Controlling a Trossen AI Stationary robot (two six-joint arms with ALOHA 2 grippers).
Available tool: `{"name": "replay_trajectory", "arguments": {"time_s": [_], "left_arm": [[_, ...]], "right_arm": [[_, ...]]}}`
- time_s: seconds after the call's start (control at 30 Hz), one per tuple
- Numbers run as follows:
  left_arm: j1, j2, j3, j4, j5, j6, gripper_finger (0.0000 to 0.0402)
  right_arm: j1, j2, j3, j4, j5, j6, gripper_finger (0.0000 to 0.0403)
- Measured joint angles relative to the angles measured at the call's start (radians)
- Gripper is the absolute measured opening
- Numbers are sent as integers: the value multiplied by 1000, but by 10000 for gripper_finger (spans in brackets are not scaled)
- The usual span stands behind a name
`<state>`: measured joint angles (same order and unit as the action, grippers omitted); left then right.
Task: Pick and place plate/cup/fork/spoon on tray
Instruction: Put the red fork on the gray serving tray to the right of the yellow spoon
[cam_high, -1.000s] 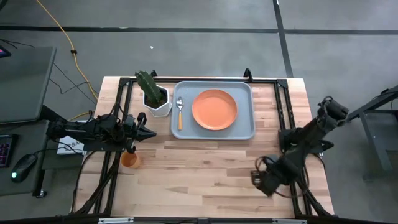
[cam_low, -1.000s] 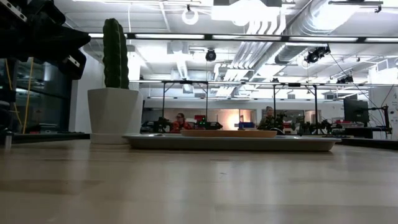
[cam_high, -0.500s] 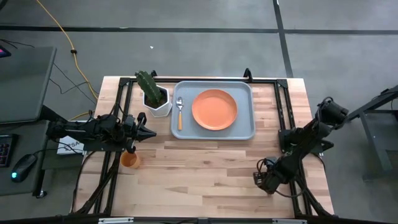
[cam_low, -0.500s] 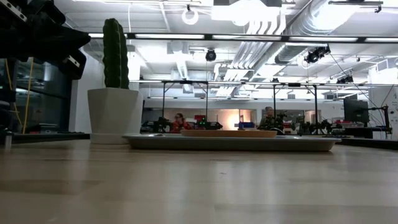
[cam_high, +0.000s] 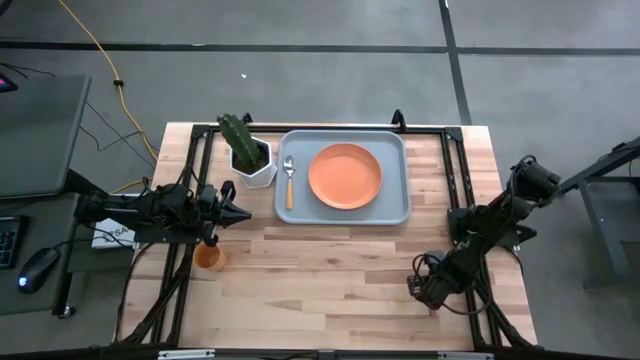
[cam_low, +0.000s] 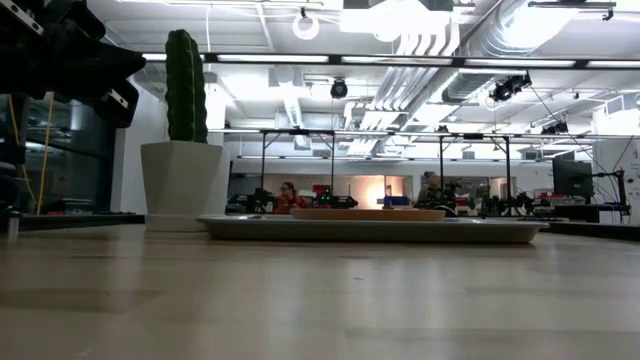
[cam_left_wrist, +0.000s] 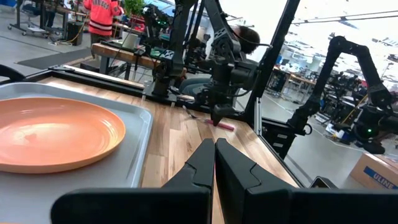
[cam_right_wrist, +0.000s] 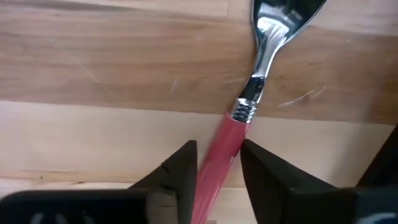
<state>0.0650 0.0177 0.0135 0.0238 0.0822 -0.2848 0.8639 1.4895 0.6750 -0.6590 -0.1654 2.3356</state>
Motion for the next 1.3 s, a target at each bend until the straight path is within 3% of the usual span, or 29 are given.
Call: {"name": "replay_trajectory", "arguments": {"time_s": [0.27,0.73,0.9,1.07,1.3], "left_arm": [[0,0,0,0,0,0,1],[0,0,0,0,0,0,1],[0,0,0,0,0,0,1],[0,0,0,0,0,0,1],[0,0,0,0,0,0,1]], "right_arm": [[-1,0,0,-24,-9,-11,15],[0,-8,119,-146,16,-90,14],[0,-50,219,-225,91,-160,14],[-14,-93,336,-275,251,-251,14],[-150,-83,454,-208,405,-490,14]]}}
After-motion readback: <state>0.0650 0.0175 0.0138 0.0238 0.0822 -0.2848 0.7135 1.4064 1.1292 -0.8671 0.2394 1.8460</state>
